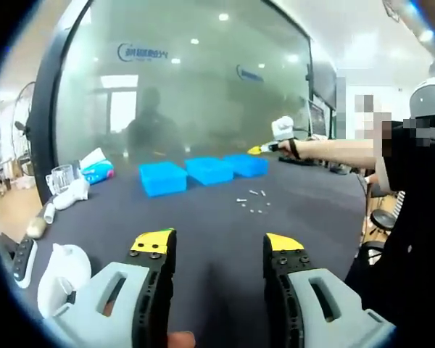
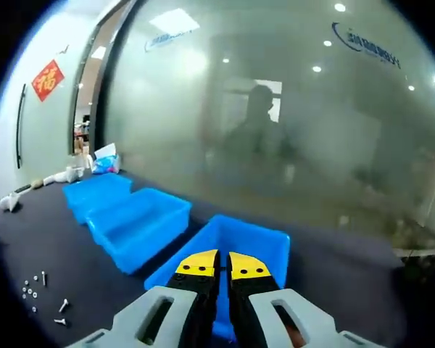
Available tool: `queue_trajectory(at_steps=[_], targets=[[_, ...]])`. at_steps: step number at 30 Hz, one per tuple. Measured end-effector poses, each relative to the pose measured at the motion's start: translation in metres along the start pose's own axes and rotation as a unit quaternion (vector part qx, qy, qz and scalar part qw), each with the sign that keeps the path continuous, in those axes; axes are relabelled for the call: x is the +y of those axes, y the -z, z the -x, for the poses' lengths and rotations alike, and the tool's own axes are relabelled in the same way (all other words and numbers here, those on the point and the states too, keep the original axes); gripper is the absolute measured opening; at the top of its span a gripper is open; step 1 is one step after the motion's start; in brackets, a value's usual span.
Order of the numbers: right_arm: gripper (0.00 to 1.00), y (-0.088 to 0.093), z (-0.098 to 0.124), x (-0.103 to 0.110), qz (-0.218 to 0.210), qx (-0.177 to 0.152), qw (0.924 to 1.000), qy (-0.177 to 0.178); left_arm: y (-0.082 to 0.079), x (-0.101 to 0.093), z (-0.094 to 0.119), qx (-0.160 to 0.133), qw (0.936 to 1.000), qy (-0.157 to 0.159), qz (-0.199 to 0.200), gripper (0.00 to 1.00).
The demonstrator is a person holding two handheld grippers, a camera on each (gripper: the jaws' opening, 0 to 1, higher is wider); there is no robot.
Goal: Sort the screws, nuts, and washers into the corresponding bins
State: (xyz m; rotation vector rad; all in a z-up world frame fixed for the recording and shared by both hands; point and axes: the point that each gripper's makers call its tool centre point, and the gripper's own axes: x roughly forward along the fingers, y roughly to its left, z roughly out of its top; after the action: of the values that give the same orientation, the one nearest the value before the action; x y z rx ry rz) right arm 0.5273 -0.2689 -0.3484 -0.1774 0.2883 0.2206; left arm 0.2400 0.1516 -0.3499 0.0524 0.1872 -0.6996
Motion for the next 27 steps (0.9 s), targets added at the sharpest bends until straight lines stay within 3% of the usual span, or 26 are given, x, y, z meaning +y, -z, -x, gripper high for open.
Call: queue_trajectory(at_steps=[3,7,12,15,20,22,27], targets=[[0.05,0.001,0.0,-0.003,-0.004,-0.003,1.0,0.008,0.001,-0.001,0.001,0.001,1.0,0.0,0.001,0.47],[0.18,-0.005,0.008,-0.01,-0.016,-0.027,0.9992,0.024,0.002,-0.001,0.002,0.001,1.0,0.0,0.002,0.47],[0.21,-0.01,0.027,-0.009,-0.03,-0.047,0.9982,0.022,-0.001,-0.002,0.0,-0.002,1.0,0.001,0.003,0.47],[0.22,-0.015,0.044,0.004,-0.065,-0.067,0.9956,-0.004,-0.002,-0.003,-0.002,-0.005,1.0,0.003,0.004,0.47],[0.23,-0.014,0.079,0.024,-0.06,-0.088,0.994,-0.025,-0.003,-0.005,-0.005,-0.007,0.9999,0.005,0.006,0.47],[0.23,-0.017,0.099,0.037,-0.089,-0.11,0.9887,-0.048,-0.005,-0.006,-0.006,-0.009,0.9999,0.005,0.006,0.47],[0.23,-0.007,0.134,0.057,-0.077,-0.12,0.9877,-0.063,-0.013,-0.01,-0.009,-0.016,0.9998,0.009,0.003,0.47]])
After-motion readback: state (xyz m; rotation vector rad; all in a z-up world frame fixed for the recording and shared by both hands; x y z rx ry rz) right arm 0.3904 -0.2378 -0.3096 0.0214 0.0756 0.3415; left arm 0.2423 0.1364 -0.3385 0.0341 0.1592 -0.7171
